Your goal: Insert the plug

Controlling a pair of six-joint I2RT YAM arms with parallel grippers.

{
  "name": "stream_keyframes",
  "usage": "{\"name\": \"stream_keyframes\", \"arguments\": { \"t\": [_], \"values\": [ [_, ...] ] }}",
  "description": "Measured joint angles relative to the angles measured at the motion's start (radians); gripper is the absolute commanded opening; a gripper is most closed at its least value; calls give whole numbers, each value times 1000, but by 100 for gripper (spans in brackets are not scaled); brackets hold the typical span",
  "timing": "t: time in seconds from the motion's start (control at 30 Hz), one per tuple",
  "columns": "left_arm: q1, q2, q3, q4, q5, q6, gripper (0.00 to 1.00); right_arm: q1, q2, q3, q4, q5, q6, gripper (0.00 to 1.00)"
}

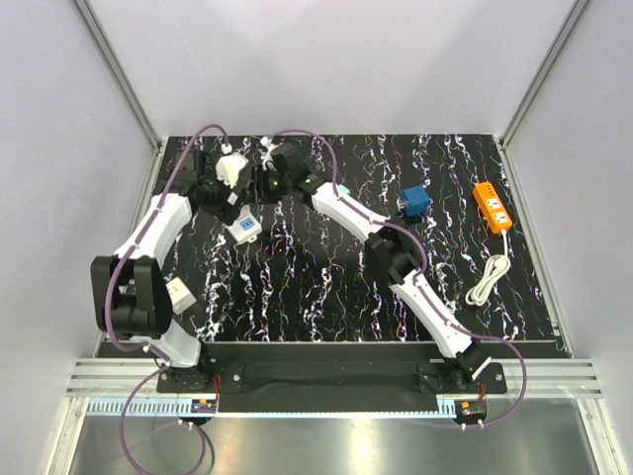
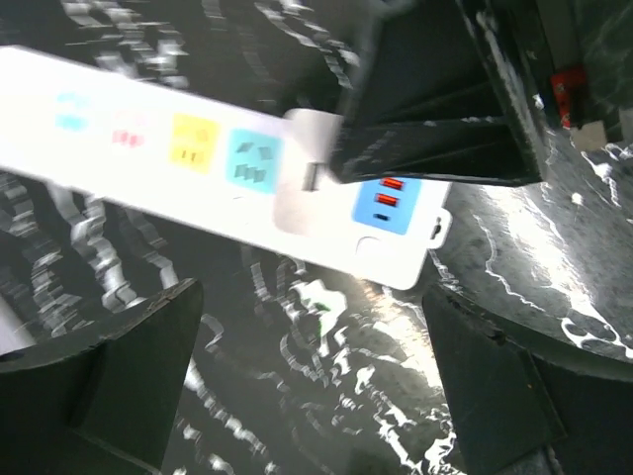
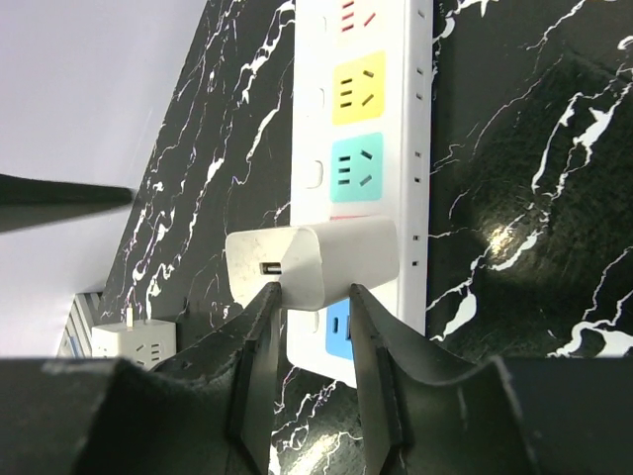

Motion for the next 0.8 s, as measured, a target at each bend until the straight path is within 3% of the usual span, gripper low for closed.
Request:
{"name": "stream_keyframes", "arguments": {
  "t": [0.17,0.3,0.5,0.53,0.6,0.67,0.7,0.73,0.8],
  "values": [
    [-1,-121,-60,79,-133,-85,99,9,2,3,-1,14,-10,38],
    [-1,-209,-127,204,-343,-275,99,13,2,3,-1,26,-23,39],
    [47,-117,119,117,-371,-468,97,15,2,5,-2,41,-40,40],
    [53,-103,142,117,-357,-485,85,15,2,7,-5,41,-42,40],
    [66,-95,147,105,-314,-524,34,16,2,11,-12,42,-47,40],
    [72,-85,146,76,-261,-551,20,16,2,14,-16,42,-53,40],
    [72,-77,146,64,-235,-563,6,16,2,15,-17,42,-55,40],
    [72,-68,146,57,-213,-576,1,16,2,15,-17,41,-56,41],
    [72,-43,146,44,-169,-596,0,16,2,15,-17,41,-59,41]
  ]
}}
